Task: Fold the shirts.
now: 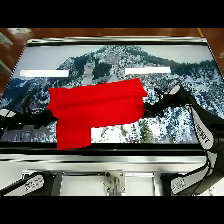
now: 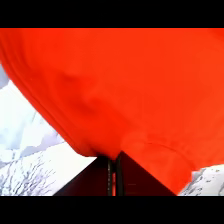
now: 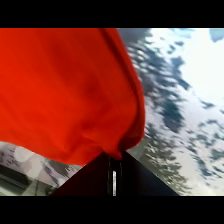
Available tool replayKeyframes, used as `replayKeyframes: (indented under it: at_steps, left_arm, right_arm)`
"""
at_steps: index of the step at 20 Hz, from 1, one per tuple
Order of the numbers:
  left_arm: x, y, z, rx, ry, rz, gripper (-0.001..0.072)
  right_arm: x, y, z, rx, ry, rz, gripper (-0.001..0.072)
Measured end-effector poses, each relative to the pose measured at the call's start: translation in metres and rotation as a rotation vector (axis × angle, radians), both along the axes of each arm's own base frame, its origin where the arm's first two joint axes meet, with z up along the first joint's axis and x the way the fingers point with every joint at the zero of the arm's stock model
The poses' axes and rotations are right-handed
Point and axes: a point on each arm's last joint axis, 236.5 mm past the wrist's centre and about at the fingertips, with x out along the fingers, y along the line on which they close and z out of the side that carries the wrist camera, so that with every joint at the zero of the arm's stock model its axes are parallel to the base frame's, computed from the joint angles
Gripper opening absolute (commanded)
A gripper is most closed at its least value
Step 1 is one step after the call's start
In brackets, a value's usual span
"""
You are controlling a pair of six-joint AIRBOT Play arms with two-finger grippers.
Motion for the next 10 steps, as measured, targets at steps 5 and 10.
replayKeyframes:
  at_steps: [5, 10]
  left_arm:
    - [0.049, 0.011, 0.150, 0.114, -0.360, -0.044, 0.0043]
    - [0.007, -0.006, 0.449, 0.365, -1.043, -0.059, 0.0043]
  right_arm:
    - [0.062, 0.007, 0.123, 0.008, -0.395, 0.053, 0.0060]
    - [0.072, -0.008, 0.408, -0.115, -1.177, 0.059, 0.0059]
